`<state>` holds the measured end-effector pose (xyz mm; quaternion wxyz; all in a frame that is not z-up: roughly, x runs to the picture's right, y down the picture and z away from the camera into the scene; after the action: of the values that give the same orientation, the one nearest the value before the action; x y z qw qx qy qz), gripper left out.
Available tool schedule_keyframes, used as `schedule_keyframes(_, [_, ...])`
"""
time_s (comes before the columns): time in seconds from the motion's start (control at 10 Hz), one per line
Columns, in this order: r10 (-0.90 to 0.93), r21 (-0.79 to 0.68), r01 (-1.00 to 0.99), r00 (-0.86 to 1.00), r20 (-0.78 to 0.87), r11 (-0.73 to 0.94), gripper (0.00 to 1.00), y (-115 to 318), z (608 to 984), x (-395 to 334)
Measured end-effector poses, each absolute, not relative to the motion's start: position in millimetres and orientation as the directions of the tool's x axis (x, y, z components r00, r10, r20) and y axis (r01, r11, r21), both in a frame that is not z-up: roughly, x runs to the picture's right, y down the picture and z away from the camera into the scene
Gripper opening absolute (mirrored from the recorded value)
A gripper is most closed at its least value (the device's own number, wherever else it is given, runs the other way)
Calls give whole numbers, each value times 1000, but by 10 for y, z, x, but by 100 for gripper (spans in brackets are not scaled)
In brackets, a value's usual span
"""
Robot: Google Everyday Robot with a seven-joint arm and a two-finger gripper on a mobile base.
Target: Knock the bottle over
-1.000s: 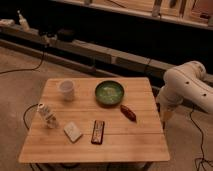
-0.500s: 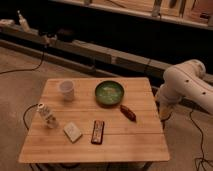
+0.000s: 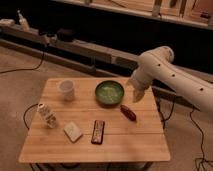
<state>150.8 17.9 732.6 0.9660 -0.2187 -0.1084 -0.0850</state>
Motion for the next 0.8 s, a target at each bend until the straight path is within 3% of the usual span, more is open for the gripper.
schedule_keyframes(0.5, [-117, -401, 213, 961, 250, 891, 65, 179, 7316, 1507])
schedule_keyframes(0.8, [-247, -320, 404, 867, 433, 857, 65, 212, 7223, 695])
